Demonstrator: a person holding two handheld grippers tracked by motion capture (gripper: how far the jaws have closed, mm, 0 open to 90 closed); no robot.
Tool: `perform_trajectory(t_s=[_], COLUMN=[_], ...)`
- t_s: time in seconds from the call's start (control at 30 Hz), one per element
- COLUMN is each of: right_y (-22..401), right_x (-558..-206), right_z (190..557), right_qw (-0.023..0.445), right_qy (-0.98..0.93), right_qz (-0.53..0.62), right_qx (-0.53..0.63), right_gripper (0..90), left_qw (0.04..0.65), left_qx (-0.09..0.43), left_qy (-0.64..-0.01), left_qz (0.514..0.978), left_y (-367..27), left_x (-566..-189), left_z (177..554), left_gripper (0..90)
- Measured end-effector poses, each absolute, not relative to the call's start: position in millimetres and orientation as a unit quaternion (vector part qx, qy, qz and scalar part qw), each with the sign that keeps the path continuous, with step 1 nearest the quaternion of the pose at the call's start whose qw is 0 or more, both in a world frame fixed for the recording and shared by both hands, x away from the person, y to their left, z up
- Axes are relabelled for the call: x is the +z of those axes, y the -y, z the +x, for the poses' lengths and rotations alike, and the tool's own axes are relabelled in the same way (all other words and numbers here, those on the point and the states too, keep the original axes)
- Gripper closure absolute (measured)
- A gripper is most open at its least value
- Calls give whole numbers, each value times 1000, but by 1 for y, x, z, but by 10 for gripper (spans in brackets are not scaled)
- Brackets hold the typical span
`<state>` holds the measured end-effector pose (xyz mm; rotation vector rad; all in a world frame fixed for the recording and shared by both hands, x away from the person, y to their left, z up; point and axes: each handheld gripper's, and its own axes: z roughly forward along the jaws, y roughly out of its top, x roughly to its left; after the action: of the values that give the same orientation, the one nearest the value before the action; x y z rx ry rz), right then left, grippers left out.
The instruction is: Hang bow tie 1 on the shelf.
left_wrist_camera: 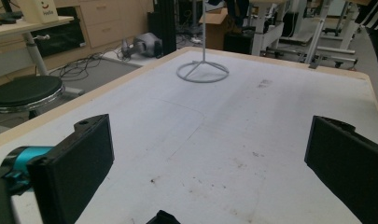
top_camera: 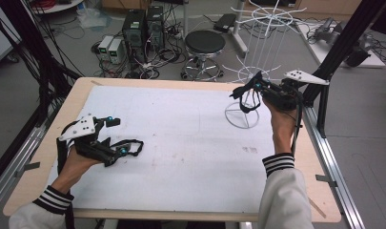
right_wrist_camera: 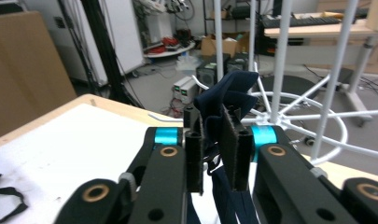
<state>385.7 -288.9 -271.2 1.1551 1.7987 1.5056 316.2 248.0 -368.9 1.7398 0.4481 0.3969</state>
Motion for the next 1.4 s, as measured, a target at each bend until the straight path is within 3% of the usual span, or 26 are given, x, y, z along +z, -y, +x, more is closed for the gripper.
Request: perform_trajectory(t_s=[0.1,0.17,0.23,0.33,0.63,0.7,1.4], right_y=[288,288,286,284,280,279,270], right_x=[-272,-272,-271,-271,-273,-274,-306], right_z=[387,387,387,385,377,374,314], right_qw=[258,255,262,258,256,258,276], right_qy=[-660,-656,-653,-652,-665,-669,-682], right_qz=[433,432,434,431,404,400,335], right_qx=[557,564,563,567,574,571,589], right_gripper=[485,444,293,200,83,6,7], left_qw=[605,605,605,606,605,605,607], left_qx=[171,171,172,172,176,176,187], left_qy=[-193,-193,-193,-194,-196,-197,-204], left_qz=[753,754,753,752,752,751,745], left_y=[-248,-248,-249,-249,-251,-252,-251], left_x=[-369,-368,-368,-368,-367,-367,-369], left_z=[316,316,316,315,314,313,311], left_gripper=[17,17,18,17,17,18,17])
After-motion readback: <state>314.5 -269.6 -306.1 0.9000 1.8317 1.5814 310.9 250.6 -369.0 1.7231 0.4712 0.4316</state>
